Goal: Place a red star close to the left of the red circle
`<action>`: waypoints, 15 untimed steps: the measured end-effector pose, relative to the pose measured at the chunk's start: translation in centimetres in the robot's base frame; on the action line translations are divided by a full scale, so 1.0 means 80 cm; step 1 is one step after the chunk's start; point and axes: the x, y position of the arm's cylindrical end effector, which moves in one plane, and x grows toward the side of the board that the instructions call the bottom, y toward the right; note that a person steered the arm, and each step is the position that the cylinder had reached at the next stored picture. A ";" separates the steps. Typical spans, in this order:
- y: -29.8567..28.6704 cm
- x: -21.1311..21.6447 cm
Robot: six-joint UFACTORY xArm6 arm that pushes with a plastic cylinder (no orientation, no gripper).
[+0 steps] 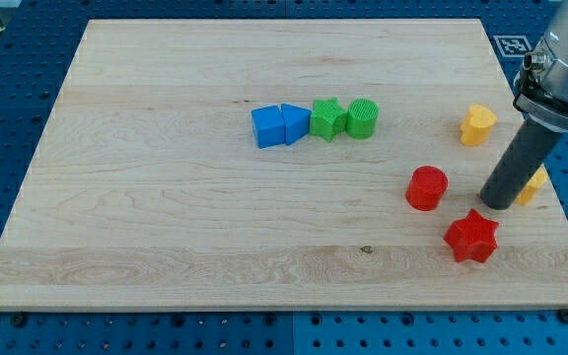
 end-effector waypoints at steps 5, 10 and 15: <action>0.012 0.073; -0.066 0.073; -0.157 0.073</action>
